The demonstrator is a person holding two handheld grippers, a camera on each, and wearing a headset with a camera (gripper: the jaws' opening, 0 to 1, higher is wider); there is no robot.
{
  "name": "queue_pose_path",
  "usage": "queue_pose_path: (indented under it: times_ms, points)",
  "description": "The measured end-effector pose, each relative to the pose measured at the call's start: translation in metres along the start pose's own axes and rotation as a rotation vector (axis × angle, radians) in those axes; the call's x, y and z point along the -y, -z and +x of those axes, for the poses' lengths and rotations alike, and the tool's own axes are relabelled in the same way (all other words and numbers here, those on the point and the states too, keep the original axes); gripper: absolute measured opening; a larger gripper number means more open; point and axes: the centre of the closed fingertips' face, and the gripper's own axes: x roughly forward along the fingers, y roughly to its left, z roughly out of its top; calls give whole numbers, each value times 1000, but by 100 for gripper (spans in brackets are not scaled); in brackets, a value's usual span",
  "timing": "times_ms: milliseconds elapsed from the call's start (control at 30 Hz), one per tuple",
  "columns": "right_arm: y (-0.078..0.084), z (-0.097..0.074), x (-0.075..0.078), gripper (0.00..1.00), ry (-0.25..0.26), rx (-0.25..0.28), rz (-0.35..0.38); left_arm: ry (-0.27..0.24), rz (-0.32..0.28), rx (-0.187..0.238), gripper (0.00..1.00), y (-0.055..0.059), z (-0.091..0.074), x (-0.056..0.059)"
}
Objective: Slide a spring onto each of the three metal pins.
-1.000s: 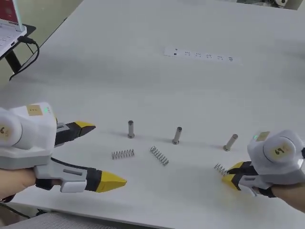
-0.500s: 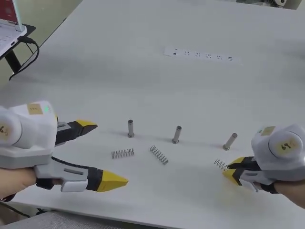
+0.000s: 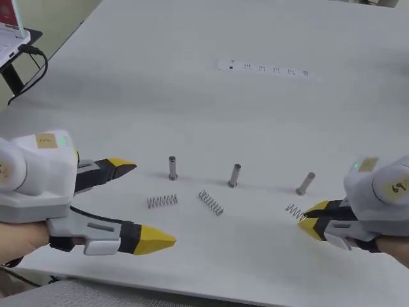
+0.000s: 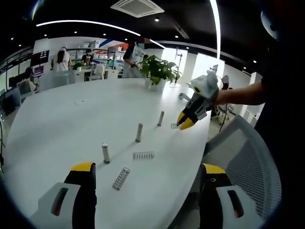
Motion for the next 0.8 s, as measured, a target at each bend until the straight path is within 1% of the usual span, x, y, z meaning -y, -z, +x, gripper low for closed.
queue_pose_path:
  times_ms: [100,233,367,500,633,700,733,800]
  points:
    - [-3,-2,-1,8,-2,3,-19,7,1,0,84,-1,3,2]
    - [-9,-5,-4,8,-10,11,-31,35,1,23,80,-9,7,8]
    - [-12,-6,-5,8,-13,15,-45,55,34,16,77,-11,12,11]
    - [-14,-7,-6,8,-20,16,-52,74,55,15,71,-12,17,13]
    - [-17,-8,-12,8,-36,18,-80,85,94,1,66,-10,23,13]
    - [-19,-8,-15,8,-45,23,-105,101,120,6,60,-12,25,16]
    - [-21,-8,-17,8,-51,27,-122,120,136,12,57,-14,27,19]
    - [-25,-7,-20,8,-58,33,-138,139,140,25,52,-17,30,22]
